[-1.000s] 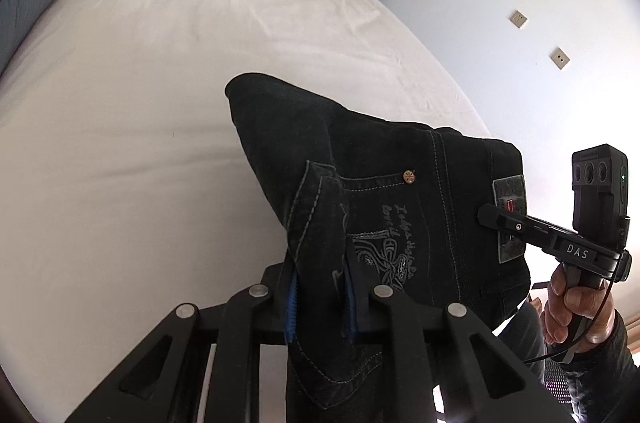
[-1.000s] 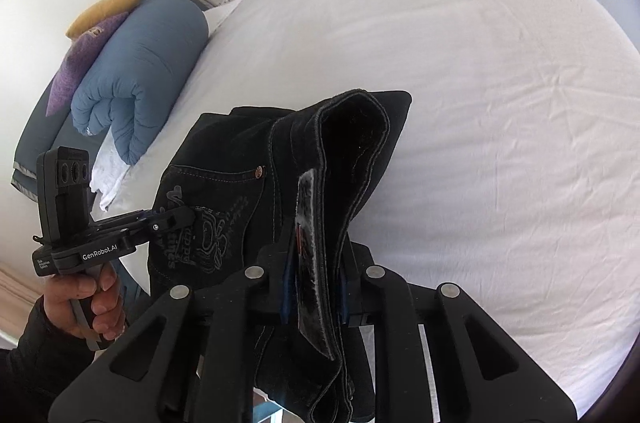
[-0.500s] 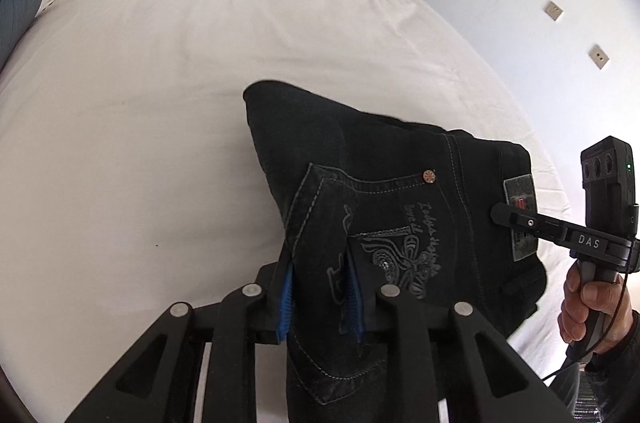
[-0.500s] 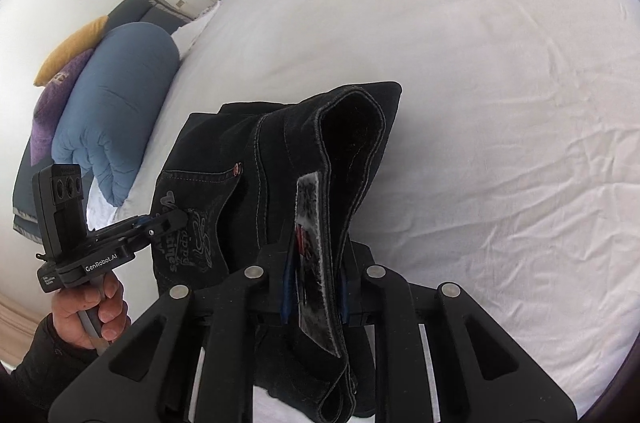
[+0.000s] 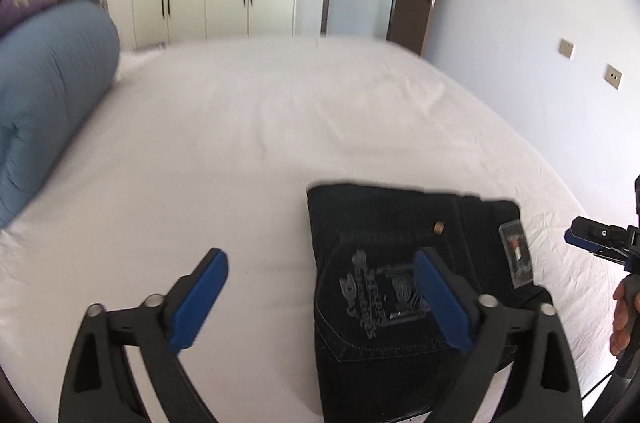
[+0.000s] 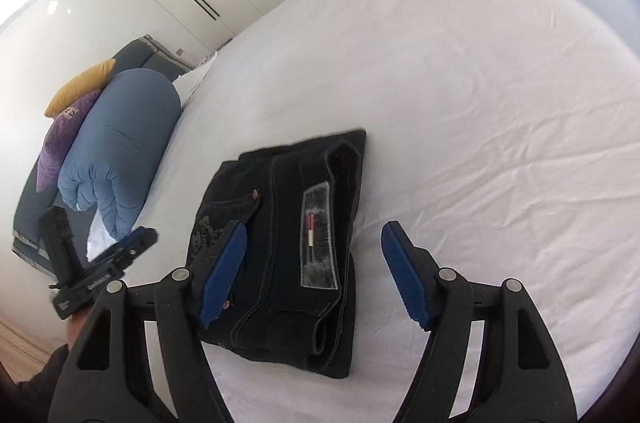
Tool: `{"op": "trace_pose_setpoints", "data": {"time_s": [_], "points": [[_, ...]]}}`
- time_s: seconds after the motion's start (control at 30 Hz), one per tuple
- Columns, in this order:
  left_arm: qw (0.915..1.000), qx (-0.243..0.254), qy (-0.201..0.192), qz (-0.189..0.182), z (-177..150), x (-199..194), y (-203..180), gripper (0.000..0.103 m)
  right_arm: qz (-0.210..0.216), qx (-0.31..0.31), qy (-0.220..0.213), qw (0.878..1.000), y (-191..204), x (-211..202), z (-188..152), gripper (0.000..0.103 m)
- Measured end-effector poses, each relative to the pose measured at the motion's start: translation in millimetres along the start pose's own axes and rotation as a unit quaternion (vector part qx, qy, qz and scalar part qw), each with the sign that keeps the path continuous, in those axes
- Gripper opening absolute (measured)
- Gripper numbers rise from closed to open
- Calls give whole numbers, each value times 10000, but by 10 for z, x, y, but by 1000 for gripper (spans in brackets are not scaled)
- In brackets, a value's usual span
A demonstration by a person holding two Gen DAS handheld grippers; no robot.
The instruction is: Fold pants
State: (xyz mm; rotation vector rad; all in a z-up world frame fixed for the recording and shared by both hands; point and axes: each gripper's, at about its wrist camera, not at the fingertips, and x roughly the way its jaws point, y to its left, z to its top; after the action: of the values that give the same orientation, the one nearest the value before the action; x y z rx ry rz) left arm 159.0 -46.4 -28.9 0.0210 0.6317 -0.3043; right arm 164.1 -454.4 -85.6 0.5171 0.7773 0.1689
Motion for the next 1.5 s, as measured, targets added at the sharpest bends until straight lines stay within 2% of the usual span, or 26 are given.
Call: {"op": "trace_pose_setpoints", "data": {"time_s": [0.03,0.1,0.17,0.23,0.3,0.37,0.4,0.43,0.47,0.5,0.6,0.67,0.77,0.83,0.93,1.03,1.13,1.2,1.3,1.4,1.5], "points": [[9987,129,-447,186,48,-253,-56,103,-80,-213,-233,9995,140,-186,-1,69],[9910,382,-1150,567,141,-765,-166,103,-253,-662,-789,9944,436,-651,-6,69],[9819,563,-1634,771,238,-1182,-266,103,-398,-1095,-1404,9832,832,-1057,73,71],[9700,651,-2132,970,357,-1568,-356,103,-527,-1467,-2082,9656,1257,-1433,155,79],[9541,579,-2681,1205,483,-2028,-341,103,-608,-1804,-2960,9360,1587,-1945,83,99],[9423,426,-3056,1300,552,-2414,-322,103,-751,-2138,-4001,8880,1894,-2444,-80,103],[9405,264,-3135,1285,594,-2596,-294,103,-932,-2338,-4459,8590,2052,-2659,-174,103],[9429,177,-3068,1286,642,-2714,-279,103,-1141,-2472,-4709,8391,2172,-2883,-226,103],[9463,178,-2949,1312,694,-2805,-276,103,-1355,-2570,-4861,8242,2302,-3010,-266,103],[9476,233,-2866,1392,727,-2867,-287,103,-1483,-2616,-4923,8169,2405,-3113,-284,103],[9507,325,-2617,1634,739,-3038,-296,103,-1416,-2548,-4877,8229,2556,-3351,-311,103],[9598,275,-2434,1369,738,-3081,-279,103,-1248,-2445,-4860,8297,2608,-3467,-352,103],[9680,58,-2046,1453,691,-3025,-264,103,-1084,-2235,-4757,8438,2590,-3635,-466,103],[9741,-41,-1618,1579,593,-2888,-250,103,-1079,-2112,-4396,8664,2524,-3649,-532,103],[9873,-244,-796,1356,388,-2575,-224,103,-1239,-2023,-3738,8967,2447,-3401,-606,103],[9913,-261,-146,1283,134,-2302,-247,103,-1762,-1813,-2969,9208,2214,-2910,-596,103],[9924,-303,283,1161,-87,-2105,-294,103,-1909,-1246,-2108,9506,1912,-2535,-615,103],[9916,-309,522,1139,-219,-1989,-312,103,-2015,-856,-1569,9631,1725,-2305,-671,103],[9908,-303,693,1122,-357,-1909,-359,103,-2213,-740,-1169,9653,1567,-2068,-817,103],[9902,-300,811,1099,-428,-1859,-394,103,-2496,-1030,-974,9579,1609,-1877,-992,103],[9903,-344,868,1033,-457,-1824,-388,103,-2438,-1080,-807,9604,1641,-1708,-1082,103]]}}
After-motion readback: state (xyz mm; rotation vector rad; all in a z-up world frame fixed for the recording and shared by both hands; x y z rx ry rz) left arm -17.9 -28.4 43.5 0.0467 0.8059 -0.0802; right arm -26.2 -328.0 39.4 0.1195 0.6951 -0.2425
